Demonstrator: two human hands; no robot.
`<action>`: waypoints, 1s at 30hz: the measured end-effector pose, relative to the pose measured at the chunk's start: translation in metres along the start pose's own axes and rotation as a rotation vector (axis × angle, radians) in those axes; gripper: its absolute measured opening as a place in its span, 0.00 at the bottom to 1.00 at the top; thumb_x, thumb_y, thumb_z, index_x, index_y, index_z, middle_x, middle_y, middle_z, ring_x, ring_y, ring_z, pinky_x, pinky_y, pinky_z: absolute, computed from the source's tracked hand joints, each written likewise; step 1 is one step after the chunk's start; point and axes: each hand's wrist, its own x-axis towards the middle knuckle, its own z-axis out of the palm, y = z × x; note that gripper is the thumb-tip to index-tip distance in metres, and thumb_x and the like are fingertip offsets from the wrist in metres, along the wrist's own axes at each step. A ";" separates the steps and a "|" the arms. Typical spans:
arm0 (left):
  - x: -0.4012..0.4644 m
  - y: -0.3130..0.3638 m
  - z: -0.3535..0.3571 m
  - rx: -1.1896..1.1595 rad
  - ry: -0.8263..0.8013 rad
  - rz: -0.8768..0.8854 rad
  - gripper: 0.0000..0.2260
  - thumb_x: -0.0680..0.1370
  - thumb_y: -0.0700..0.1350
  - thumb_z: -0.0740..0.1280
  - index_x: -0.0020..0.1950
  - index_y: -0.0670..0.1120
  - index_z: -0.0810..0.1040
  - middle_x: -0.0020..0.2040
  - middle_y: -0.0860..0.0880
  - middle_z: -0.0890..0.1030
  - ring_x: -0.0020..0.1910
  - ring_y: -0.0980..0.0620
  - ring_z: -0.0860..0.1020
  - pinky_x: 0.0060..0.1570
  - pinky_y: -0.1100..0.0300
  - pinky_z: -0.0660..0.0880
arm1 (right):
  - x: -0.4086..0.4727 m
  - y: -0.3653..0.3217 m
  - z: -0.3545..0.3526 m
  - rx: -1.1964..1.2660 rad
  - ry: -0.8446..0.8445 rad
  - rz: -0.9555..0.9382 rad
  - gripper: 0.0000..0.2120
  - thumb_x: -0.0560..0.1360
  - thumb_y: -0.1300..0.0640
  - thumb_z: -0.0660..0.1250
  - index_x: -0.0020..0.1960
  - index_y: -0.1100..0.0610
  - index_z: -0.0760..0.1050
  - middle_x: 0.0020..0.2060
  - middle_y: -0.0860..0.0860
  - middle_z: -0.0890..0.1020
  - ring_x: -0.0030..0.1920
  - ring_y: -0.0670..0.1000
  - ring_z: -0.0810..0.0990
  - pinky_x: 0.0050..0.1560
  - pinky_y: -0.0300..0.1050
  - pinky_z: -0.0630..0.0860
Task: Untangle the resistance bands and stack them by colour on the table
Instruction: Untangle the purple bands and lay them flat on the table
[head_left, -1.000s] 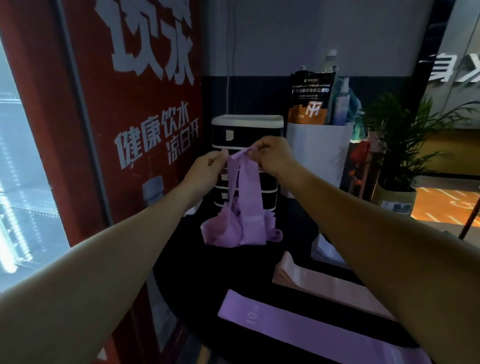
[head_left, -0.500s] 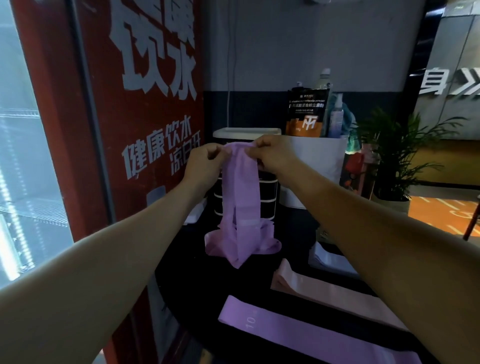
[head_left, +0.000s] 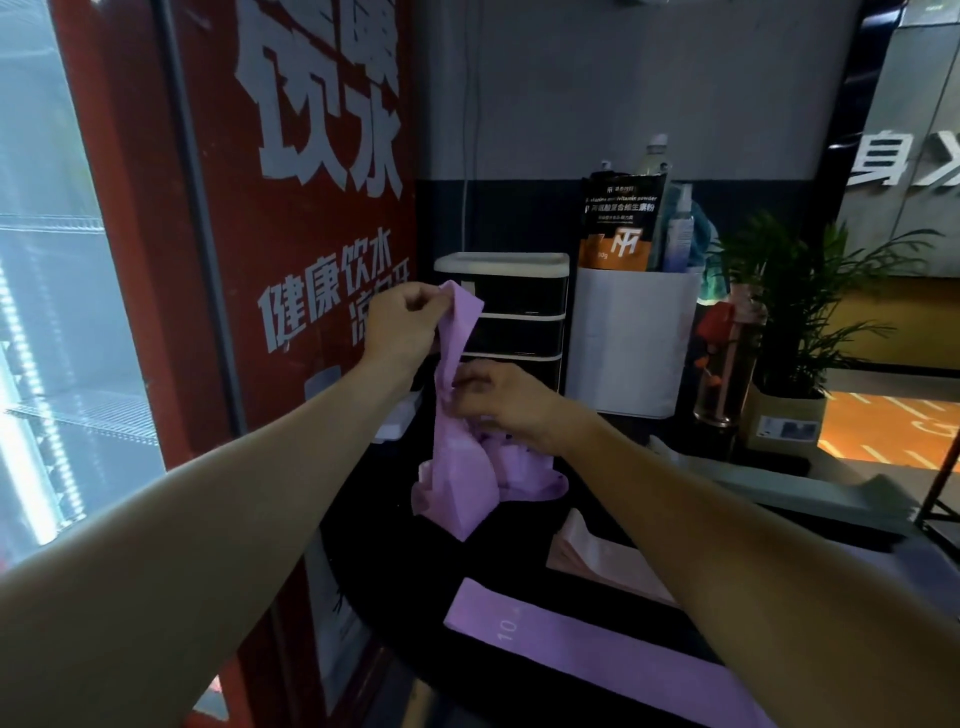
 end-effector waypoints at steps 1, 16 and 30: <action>0.000 0.000 0.000 -0.002 0.009 -0.006 0.07 0.78 0.42 0.64 0.41 0.46 0.78 0.39 0.52 0.78 0.38 0.57 0.75 0.39 0.63 0.76 | -0.001 0.001 0.001 -0.035 0.012 -0.015 0.12 0.72 0.69 0.67 0.55 0.63 0.74 0.41 0.55 0.79 0.45 0.53 0.76 0.46 0.44 0.73; -0.008 -0.063 -0.040 0.248 0.049 -0.204 0.06 0.75 0.43 0.69 0.39 0.44 0.78 0.39 0.45 0.77 0.42 0.48 0.74 0.45 0.54 0.73 | -0.001 0.006 -0.048 -0.109 0.409 -0.038 0.07 0.76 0.63 0.65 0.39 0.58 0.77 0.40 0.56 0.78 0.44 0.53 0.75 0.52 0.50 0.75; -0.037 -0.045 0.000 0.034 -0.441 -0.274 0.11 0.81 0.49 0.58 0.56 0.46 0.76 0.50 0.50 0.79 0.48 0.57 0.77 0.45 0.64 0.71 | -0.014 -0.009 -0.040 -0.250 0.053 0.042 0.08 0.76 0.65 0.61 0.42 0.57 0.78 0.43 0.56 0.77 0.45 0.51 0.75 0.49 0.45 0.73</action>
